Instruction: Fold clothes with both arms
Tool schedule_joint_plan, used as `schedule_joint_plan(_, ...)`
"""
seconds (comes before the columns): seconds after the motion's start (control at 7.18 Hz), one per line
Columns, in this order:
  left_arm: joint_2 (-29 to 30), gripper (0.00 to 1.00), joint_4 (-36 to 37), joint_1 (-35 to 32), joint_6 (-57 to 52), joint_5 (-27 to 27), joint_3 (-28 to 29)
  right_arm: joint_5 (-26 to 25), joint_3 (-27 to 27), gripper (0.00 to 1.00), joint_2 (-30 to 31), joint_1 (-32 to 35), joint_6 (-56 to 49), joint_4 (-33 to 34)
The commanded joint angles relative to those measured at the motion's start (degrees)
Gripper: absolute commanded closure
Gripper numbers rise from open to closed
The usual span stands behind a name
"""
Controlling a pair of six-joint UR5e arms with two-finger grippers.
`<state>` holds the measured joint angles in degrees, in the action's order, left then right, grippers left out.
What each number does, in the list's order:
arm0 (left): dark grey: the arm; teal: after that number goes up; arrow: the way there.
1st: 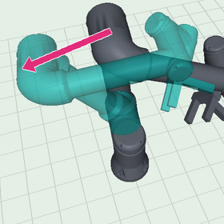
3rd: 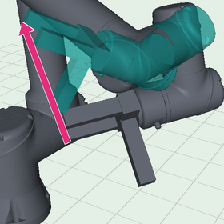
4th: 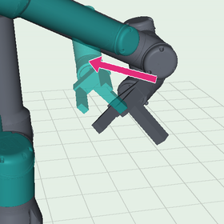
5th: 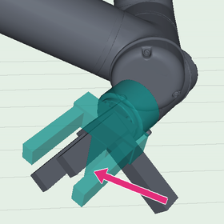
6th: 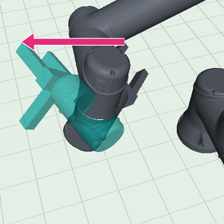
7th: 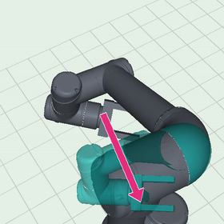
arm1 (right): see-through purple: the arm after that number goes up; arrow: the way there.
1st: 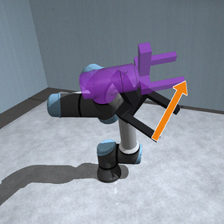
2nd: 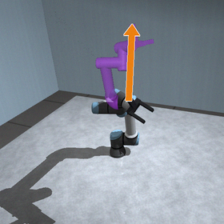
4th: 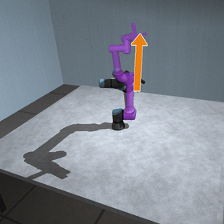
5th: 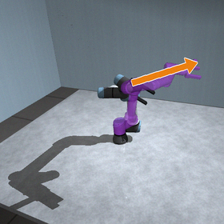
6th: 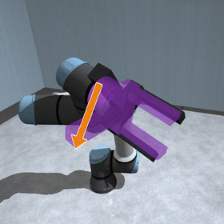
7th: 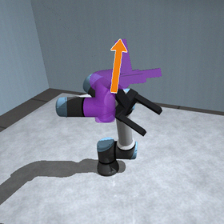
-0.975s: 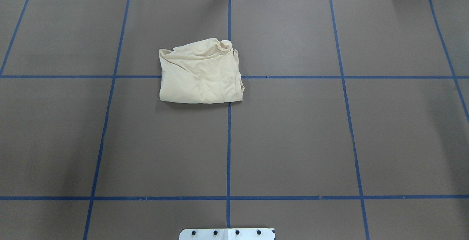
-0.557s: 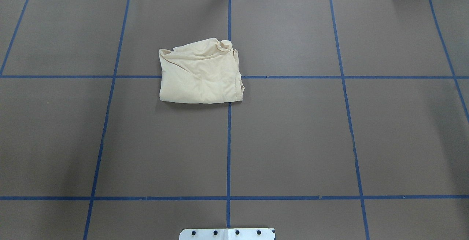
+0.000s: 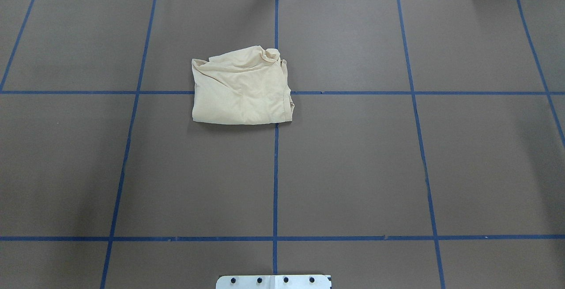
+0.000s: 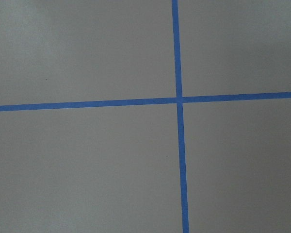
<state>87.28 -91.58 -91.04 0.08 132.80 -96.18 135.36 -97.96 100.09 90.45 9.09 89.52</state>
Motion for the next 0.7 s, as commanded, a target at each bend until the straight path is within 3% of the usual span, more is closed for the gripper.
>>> schedule_joint_plan(0.0, 0.0, 0.0, 0.0, -0.01, -0.25, 0.0, -0.06, -6.57, 0.22, 0.0, -0.86, -0.7, -0.65, -3.19)
schedule_joint_plan(0.56, -0.09, 0.0, 0.0, -0.01, -0.34, -0.09, -0.23, -5.9, 0.22, 0.0, -0.77, -1.15, -0.48, -3.57)
